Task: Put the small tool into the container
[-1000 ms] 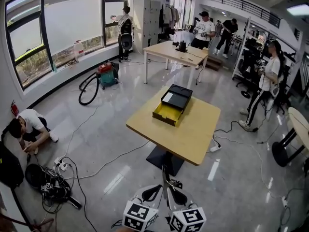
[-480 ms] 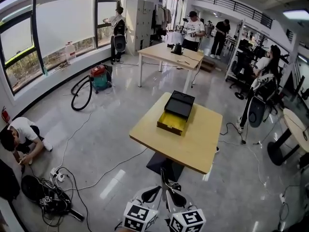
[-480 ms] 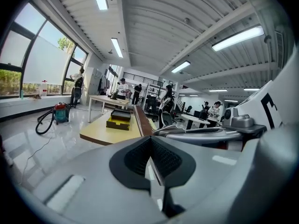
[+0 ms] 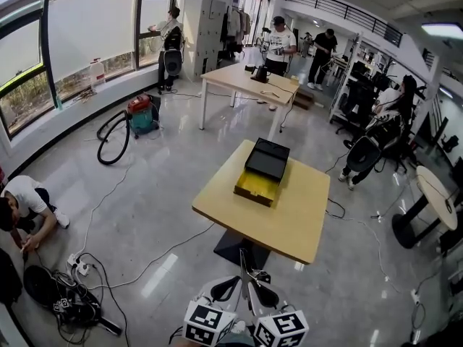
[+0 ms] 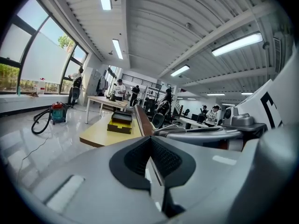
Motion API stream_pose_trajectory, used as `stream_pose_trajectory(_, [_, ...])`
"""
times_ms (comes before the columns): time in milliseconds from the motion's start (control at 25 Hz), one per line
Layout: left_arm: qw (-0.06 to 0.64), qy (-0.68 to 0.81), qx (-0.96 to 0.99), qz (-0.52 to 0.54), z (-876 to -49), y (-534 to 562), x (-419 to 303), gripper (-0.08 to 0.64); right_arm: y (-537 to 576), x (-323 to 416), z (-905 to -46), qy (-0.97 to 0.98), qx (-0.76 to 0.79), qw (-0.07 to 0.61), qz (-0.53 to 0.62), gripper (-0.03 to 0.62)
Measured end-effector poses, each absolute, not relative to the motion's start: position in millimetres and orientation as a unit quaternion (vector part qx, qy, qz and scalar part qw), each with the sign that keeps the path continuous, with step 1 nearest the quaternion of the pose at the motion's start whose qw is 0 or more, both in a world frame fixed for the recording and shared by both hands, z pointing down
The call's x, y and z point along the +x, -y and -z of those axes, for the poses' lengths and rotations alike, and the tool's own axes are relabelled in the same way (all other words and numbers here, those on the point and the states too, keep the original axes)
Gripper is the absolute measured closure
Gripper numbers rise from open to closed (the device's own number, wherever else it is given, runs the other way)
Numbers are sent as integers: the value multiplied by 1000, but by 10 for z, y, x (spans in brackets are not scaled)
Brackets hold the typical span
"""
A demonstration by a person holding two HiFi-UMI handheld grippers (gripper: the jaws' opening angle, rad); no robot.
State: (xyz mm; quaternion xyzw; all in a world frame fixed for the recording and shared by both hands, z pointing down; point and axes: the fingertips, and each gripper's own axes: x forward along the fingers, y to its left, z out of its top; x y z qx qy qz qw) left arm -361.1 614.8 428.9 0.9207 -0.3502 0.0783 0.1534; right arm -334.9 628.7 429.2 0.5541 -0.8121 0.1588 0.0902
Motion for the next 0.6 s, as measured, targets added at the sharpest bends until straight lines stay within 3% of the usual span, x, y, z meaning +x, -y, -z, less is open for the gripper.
stream_pose_trajectory(400, [163,367,912,-84,-4446,-4928,-3615,555,-5054,-3347,-4426,820,540,90,-166,584])
stream_pose_trajectory(600, [163,371,909,-95,-4511,-4126,-3037,555,-4253,-2770,-4497,822,535,84,-178,584])
